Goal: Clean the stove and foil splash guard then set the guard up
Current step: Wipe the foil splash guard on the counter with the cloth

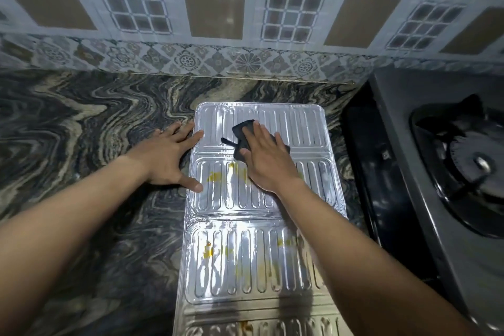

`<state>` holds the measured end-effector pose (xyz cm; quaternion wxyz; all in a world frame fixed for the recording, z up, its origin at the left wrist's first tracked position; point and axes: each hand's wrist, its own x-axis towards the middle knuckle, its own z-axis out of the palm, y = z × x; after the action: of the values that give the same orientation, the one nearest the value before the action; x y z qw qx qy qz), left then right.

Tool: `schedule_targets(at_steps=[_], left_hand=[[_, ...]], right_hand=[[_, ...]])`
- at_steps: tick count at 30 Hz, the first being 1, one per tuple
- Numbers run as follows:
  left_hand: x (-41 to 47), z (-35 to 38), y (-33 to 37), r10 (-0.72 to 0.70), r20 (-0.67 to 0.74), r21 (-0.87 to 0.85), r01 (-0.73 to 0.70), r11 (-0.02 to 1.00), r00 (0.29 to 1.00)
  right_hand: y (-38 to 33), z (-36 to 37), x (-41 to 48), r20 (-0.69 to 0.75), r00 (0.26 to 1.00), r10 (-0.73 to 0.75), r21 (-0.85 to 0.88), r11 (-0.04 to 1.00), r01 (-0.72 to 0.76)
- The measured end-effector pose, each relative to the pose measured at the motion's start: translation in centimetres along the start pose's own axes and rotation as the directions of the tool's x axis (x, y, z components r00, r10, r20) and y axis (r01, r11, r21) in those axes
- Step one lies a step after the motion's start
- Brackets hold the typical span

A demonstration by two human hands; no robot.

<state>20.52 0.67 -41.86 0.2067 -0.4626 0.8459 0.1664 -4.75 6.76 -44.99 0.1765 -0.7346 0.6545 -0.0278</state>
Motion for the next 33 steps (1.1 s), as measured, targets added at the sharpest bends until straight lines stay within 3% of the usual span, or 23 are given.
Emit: schedule_targets(at_steps=[7, 13, 16, 22, 25, 33], left_hand=[[0.5, 0.1, 0.2, 0.0, 0.0, 0.023, 0.0, 1.0, 1.0], [0.4, 0.1, 0.1, -0.01, 0.004, 0.032, 0.01, 0.999, 1.0], [0.5, 0.2, 0.0, -0.005, 0.0, 0.025, 0.005, 1.0, 1.0], [0.3, -0.1, 0.5, 0.023, -0.016, 0.047, -0.022, 0.999, 1.0], [-0.8, 0.2, 1.1, 0.047, -0.04, 0.103, -0.043, 0.994, 0.998], [-2.8, 2.1, 1.5, 0.006, 0.034, 0.033, -0.007, 0.999, 0.999]], right_hand=[[6.6, -2.3, -0.5, -0.081, 0.935, 0.345, -0.003, 0.938, -0.347], [6.4, -1.3, -3.1, -0.143, 0.858, 0.494, 0.059, 0.869, -0.491], [4.6, -0.8, -4.3, -0.115, 0.864, 0.49, 0.051, 0.871, -0.488], [1.2, 1.3, -6.6, -0.112, 0.955, 0.276, -0.015, 0.96, -0.28], [1.5, 1.3, -6.5, -0.099, 0.953, 0.288, 0.013, 0.958, -0.288], [0.0, 1.0, -6.3, -0.064, 0.946, 0.317, 0.049, 0.948, -0.314]])
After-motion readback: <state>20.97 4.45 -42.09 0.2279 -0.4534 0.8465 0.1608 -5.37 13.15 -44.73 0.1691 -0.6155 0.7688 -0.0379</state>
